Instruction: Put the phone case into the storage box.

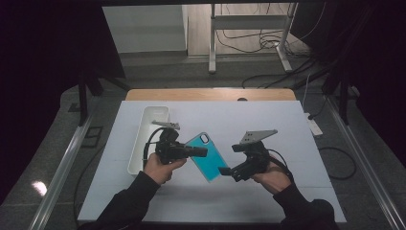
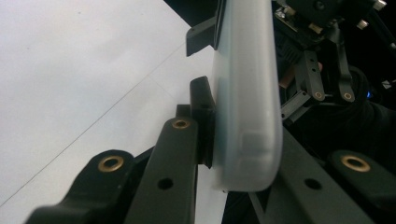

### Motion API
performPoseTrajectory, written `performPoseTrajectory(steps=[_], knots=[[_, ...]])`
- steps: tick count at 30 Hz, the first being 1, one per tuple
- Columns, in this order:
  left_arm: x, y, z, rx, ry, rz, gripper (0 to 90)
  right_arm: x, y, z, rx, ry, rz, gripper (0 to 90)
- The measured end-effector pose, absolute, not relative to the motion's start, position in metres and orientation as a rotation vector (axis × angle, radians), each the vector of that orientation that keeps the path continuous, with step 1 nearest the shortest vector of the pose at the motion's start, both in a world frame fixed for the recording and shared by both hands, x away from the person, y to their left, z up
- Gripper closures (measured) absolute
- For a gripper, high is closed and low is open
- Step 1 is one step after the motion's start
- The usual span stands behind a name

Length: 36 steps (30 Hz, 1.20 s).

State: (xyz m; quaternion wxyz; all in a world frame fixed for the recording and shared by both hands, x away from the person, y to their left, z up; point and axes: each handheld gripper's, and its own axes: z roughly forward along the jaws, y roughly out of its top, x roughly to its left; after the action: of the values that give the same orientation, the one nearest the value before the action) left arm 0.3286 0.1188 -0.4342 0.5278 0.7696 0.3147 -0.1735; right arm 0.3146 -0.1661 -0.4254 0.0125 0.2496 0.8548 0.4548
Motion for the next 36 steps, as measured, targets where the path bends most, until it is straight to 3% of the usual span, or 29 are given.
performPoseTrajectory(steps=[16,19,25,33,36], knots=[[0.327,0.114,-0.433,1.847,0.69,-0.435,84.9,0.313,-0.151,-0.429,0.819,2.771,1.414,0.0],[0.326,0.113,-0.433,1.851,0.679,-0.438,84.9,0.312,-0.15,-0.43,0.807,2.778,1.398,4.2],[0.326,0.111,-0.432,1.851,0.657,-0.444,84.9,0.312,-0.149,-0.429,0.76,2.839,1.419,36.0],[0.324,0.108,-0.431,1.855,0.633,-0.449,84.7,0.313,-0.148,-0.431,0.735,2.88,1.476,63.8],[0.325,0.108,-0.432,1.851,0.622,-0.456,84.5,0.314,-0.148,-0.432,0.73,2.899,1.495,67.9]])
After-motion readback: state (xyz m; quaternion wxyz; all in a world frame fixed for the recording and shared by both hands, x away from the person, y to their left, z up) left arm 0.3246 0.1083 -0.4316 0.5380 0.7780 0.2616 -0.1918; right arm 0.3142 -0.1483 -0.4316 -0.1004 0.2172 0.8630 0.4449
